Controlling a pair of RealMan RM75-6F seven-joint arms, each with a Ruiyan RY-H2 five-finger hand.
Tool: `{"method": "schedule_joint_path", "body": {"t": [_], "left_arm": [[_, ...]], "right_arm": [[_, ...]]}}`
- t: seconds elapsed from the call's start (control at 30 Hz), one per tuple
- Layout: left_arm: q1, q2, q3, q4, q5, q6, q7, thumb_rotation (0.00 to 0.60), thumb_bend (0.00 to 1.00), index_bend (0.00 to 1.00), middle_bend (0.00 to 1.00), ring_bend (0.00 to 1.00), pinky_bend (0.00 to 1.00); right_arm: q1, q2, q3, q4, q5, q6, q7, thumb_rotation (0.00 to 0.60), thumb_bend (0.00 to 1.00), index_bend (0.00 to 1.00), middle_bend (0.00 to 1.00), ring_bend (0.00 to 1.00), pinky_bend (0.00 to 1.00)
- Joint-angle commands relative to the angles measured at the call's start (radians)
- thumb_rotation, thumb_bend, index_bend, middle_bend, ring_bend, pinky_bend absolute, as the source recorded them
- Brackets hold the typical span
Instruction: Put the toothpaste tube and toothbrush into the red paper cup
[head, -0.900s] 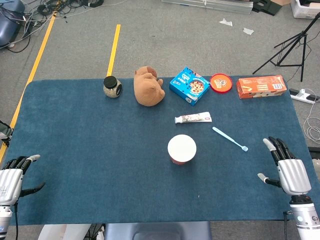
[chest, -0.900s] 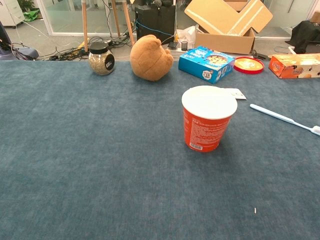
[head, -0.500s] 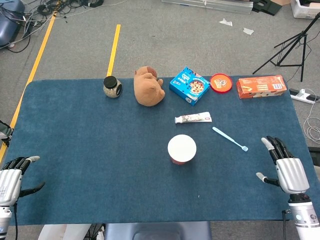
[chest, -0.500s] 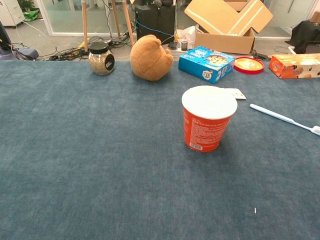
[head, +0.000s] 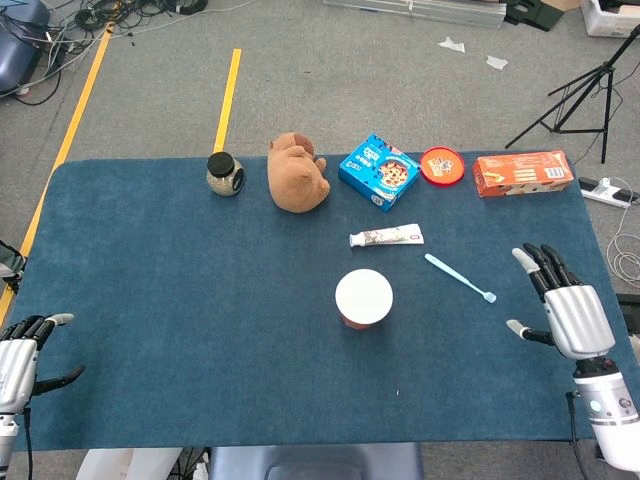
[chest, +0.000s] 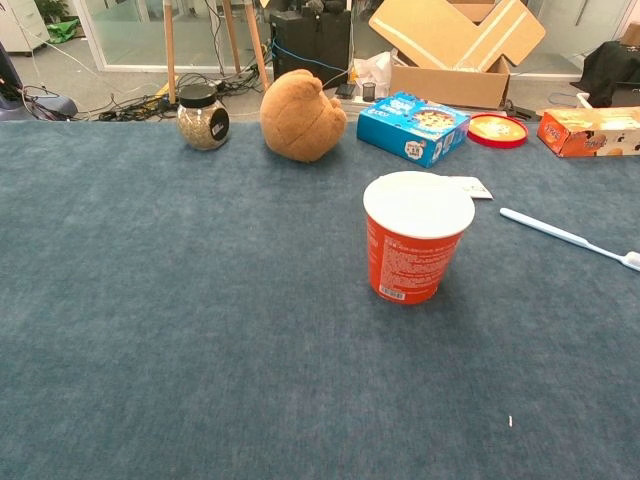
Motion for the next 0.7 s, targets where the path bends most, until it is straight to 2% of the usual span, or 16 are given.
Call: {"method": "schedule_joint_path", "body": {"t": [0.03,0.17,0.3,0.4,0.7], "left_arm": [[0.000,0.001,-0.001,0.003,-0.005,-0.004,-0.003,0.600,0.00,0.28,0.34,0.25,0.30],[0.000,0.003,-0.003,0.009,-0.017,-0.013,-0.014,0.600,0.00,0.28,0.34,0.25,0.30],[-0.001,0.007,-0.007,0.016,-0.028,-0.022,-0.028,0.600,0.00,0.28,0.34,0.25,0.30],[-0.002,0.010,-0.011,0.022,-0.036,-0.028,-0.043,0.600,0.00,0.28,0.34,0.25,0.30],[-0.006,0.023,-0.021,0.041,-0.064,-0.055,-0.091,0.600,0.00,0.28,0.35,0.26,0.30]], "right_arm": [[0.073,0.048,0.041,-0.038,0.044,-0.099,-0.037,0.600,0.00,0.11,0.10,0.05,0.38],[0.152,0.048,0.083,-0.026,0.092,-0.183,-0.110,0.600,0.00,0.13,0.09,0.02,0.34],[0.226,0.015,0.120,0.012,0.136,-0.242,-0.174,0.600,0.00,0.15,0.03,0.00,0.23],[0.282,-0.028,0.144,0.058,0.164,-0.279,-0.197,0.600,0.00,0.17,0.00,0.00,0.19],[0.441,-0.157,0.182,0.221,0.250,-0.415,-0.239,0.600,0.00,0.24,0.00,0.00,0.15]]}}
